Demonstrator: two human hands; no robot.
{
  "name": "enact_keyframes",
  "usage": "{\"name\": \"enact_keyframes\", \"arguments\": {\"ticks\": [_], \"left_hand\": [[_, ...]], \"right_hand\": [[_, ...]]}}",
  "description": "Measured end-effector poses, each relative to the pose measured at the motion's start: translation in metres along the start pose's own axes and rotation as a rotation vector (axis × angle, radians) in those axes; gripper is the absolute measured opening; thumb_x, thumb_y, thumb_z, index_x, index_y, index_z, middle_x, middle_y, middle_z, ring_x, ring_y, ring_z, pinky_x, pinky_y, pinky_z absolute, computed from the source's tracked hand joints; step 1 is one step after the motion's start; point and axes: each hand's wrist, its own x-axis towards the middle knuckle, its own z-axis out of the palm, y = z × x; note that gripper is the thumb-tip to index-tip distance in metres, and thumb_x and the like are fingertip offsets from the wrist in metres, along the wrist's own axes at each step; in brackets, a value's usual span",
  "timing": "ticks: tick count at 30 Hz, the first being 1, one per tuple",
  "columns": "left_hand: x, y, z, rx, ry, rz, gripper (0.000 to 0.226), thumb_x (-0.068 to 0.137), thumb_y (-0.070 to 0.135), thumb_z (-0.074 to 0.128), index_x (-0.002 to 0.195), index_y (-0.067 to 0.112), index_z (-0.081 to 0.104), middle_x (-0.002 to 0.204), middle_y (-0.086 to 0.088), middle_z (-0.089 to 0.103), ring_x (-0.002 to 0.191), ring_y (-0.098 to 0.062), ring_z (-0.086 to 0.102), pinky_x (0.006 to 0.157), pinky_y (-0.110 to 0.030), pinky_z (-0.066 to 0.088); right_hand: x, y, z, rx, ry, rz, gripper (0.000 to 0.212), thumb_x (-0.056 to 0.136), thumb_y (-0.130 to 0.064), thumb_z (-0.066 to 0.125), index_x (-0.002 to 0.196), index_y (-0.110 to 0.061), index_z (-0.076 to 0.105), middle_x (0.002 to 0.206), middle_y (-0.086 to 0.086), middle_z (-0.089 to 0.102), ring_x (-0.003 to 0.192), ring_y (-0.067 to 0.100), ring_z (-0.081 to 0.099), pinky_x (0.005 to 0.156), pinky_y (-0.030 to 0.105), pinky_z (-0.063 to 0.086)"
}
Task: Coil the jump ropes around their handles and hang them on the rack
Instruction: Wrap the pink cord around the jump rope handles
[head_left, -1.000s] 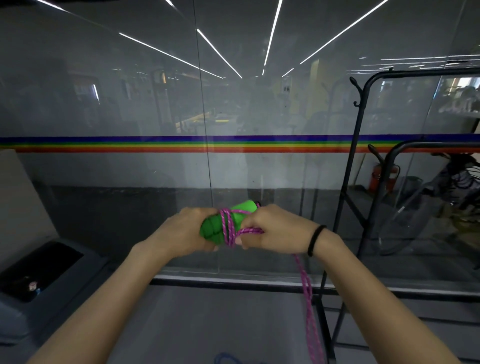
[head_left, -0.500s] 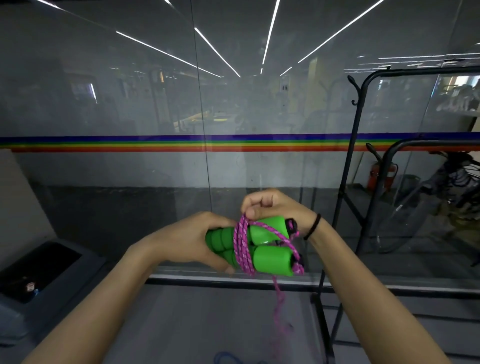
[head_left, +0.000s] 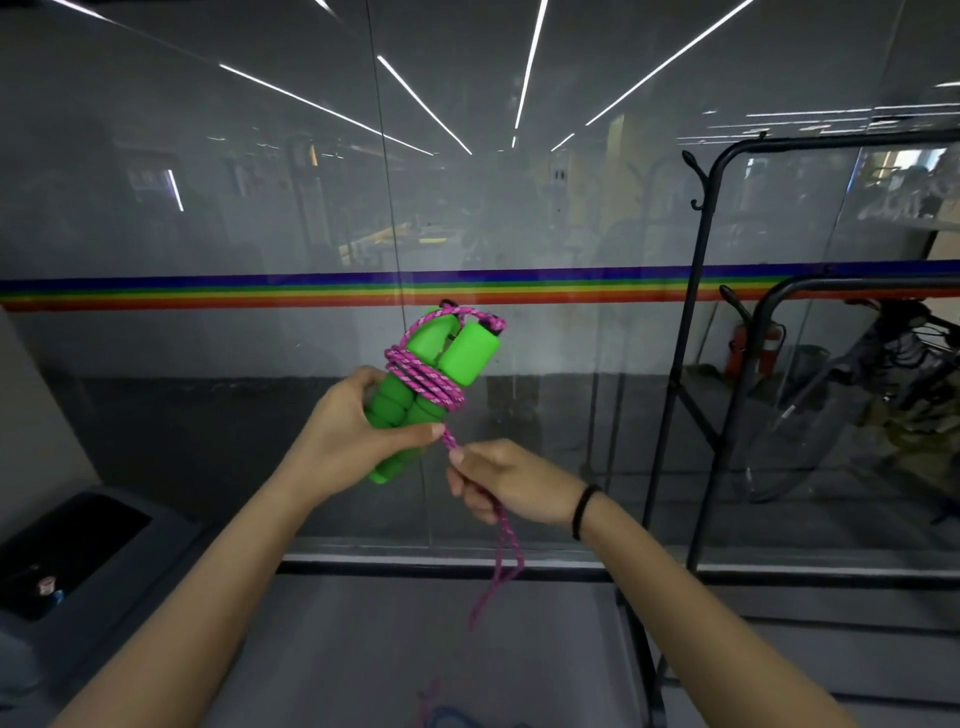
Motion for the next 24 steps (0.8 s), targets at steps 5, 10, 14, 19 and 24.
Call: {"name": "enact_keyframes", "arguments": {"ticks": [5, 10, 14, 19, 24], "left_hand": [[-0.004, -0.01, 0.003, 0.337, 0.063, 0.037, 0.069, 0.063, 0.033, 0.083, 0.118, 0.027, 0.041, 0.1, 0.001, 0.062, 0.091, -0.021, 0.062, 0.079, -0.037, 0.051], [-0.014, -0.021, 0.009, 0.883, -0.159, 0.106, 0.07, 0.071, 0.041, 0.073, 0.13, 0.043, 0.035, 0.118, 0.004, 0.064, 0.108, -0.025, 0.061, 0.083, -0.035, 0.048], [-0.024, -0.017, 0.017, 0.813, -0.474, 0.289, 0.063, 0.074, 0.045, 0.068, 0.129, 0.047, 0.037, 0.114, 0.019, 0.064, 0.101, -0.008, 0.061, 0.075, -0.026, 0.045], [-0.032, -0.007, 0.025, 0.605, -0.531, 0.388, 0.054, 0.065, 0.044, 0.072, 0.111, 0.047, 0.044, 0.071, 0.031, 0.057, 0.066, 0.007, 0.054, 0.061, -0.02, 0.044], [-0.032, -0.008, 0.025, 0.201, -0.411, 0.325, 0.055, 0.06, 0.04, 0.084, 0.108, 0.033, 0.06, 0.096, 0.016, 0.07, 0.087, 0.003, 0.066, 0.078, -0.026, 0.055]], "right_hand": [[-0.018, -0.015, -0.003, -0.281, -0.045, 0.01, 0.028, 0.096, -0.031, 0.042, 0.072, -0.023, 0.053, 0.053, -0.008, 0.046, 0.037, -0.001, 0.044, 0.046, 0.008, 0.034], [-0.034, -0.032, -0.023, -0.522, -0.001, -0.132, 0.028, 0.092, -0.035, 0.051, 0.078, -0.014, 0.064, 0.06, -0.006, 0.051, 0.05, 0.001, 0.045, 0.051, 0.014, 0.034], [-0.03, -0.032, -0.042, -0.472, 0.052, -0.175, 0.028, 0.081, -0.041, 0.064, 0.078, -0.014, 0.07, 0.07, 0.003, 0.066, 0.059, 0.01, 0.054, 0.059, 0.027, 0.041], [-0.017, -0.012, -0.05, -0.247, 0.062, -0.167, 0.03, 0.077, -0.041, 0.066, 0.077, -0.011, 0.07, 0.074, 0.013, 0.069, 0.071, 0.029, 0.063, 0.07, 0.036, 0.048], [-0.017, 0.002, -0.044, 0.105, 0.101, -0.201, 0.029, 0.069, -0.032, 0.079, 0.079, -0.007, 0.068, 0.06, -0.022, 0.066, 0.064, -0.011, 0.06, 0.063, 0.012, 0.046]]}}
